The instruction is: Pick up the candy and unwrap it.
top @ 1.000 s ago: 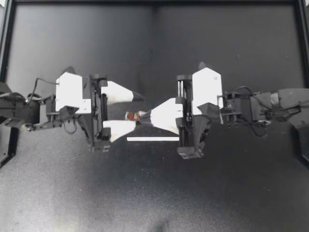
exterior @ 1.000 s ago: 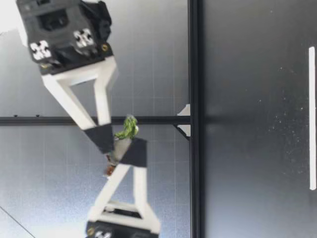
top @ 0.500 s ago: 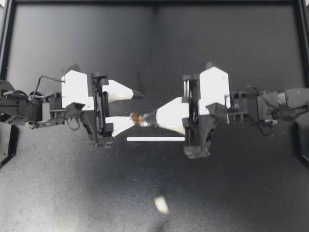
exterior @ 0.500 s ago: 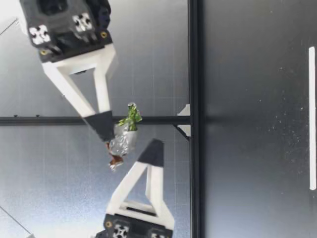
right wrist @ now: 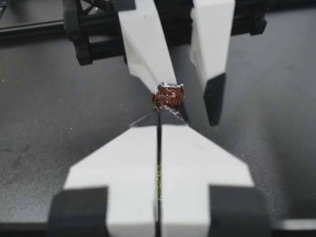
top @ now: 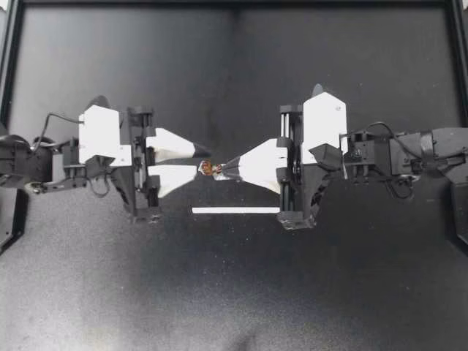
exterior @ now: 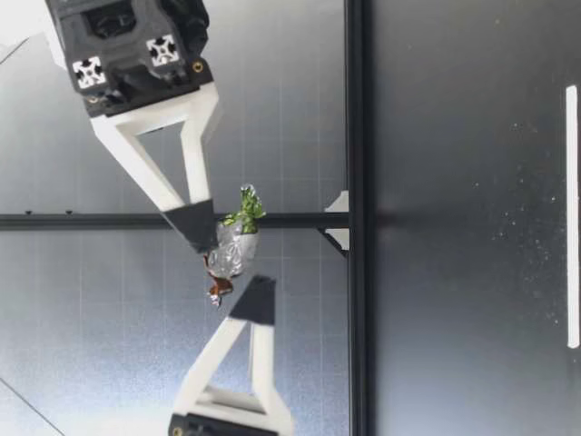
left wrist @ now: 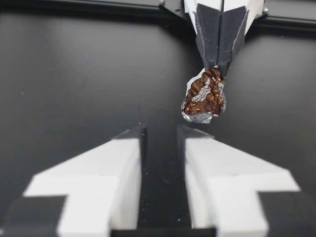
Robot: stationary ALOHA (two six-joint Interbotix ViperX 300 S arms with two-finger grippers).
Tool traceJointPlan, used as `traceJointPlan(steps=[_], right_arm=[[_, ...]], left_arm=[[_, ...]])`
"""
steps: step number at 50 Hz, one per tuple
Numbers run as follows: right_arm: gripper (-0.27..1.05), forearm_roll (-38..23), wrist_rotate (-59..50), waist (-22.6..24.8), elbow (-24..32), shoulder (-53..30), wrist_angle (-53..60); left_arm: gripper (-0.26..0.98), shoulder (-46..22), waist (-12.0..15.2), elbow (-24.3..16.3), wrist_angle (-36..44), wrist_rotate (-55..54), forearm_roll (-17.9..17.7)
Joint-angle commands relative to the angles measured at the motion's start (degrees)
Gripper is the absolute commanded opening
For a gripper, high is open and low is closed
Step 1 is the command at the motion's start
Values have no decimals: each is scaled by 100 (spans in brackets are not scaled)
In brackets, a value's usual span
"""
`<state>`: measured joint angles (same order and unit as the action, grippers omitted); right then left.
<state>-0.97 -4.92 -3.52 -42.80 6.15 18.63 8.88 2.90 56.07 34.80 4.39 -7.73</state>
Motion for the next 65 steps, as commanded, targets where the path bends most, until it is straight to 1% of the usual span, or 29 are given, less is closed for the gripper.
traceJointPlan(steps=[1,4,9,15,20,28,31,39,47,65], right_arm=[[-18,0,26,-44,62,53,0],[-17,0,26,-53,53,79,9],[-13,0,26,-53,9,123,9],[-3,0,26,-53,-88,193,44],[11,0,26,-44,-141,220,53],[41,0,35,-44,-202,229,53],[47,0,26,-44,-220,229,53],[46,0,26,-44,-255,290,62],[46,0,26,-53,-404,457,132],[45,9,9,-53,-765,835,686]], left_arm=[[5,193,18,-26,53,0,18],[2,237,18,9,70,0,35],[-1,334,18,35,88,0,35],[-1,475,9,79,97,9,88],[-1,545,18,114,97,0,132],[-1,536,9,114,149,0,158],[-1,536,18,114,185,0,176],[-1,563,9,114,220,0,202],[-1,554,9,114,246,0,255],[-1,554,0,97,255,0,264]])
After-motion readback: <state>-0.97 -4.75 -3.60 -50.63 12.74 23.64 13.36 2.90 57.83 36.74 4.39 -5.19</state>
